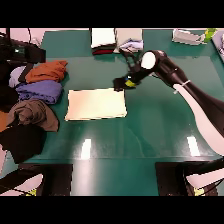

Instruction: Fold the shirts.

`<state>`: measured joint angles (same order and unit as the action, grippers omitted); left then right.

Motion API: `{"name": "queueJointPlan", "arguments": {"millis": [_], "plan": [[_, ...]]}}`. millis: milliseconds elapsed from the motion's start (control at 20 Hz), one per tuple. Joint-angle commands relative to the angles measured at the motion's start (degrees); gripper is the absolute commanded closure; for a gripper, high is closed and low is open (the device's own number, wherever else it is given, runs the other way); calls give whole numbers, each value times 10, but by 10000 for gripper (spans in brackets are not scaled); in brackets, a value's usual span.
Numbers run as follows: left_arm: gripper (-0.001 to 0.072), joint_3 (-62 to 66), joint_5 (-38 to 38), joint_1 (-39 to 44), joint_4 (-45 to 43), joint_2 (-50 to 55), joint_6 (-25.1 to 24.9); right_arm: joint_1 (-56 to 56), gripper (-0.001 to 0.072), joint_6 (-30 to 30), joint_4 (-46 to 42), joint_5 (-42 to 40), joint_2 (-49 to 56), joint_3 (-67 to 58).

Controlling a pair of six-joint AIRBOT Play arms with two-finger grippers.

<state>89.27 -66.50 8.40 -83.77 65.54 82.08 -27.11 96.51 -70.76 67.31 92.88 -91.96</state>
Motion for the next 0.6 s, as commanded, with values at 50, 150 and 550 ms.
{"name": "queueJointPlan", "arguments": {"millis": [50,150,550], "plan": [[684,-37,35,48,2,-1,-1,55,137,31,8,-1,-26,110],[683,-53,34,59,2,-2,-1,53,137,57,24,-51,-26,143],[684,-63,22,58,3,-2,-1,17,140,111,83,-46,94,71]]}}
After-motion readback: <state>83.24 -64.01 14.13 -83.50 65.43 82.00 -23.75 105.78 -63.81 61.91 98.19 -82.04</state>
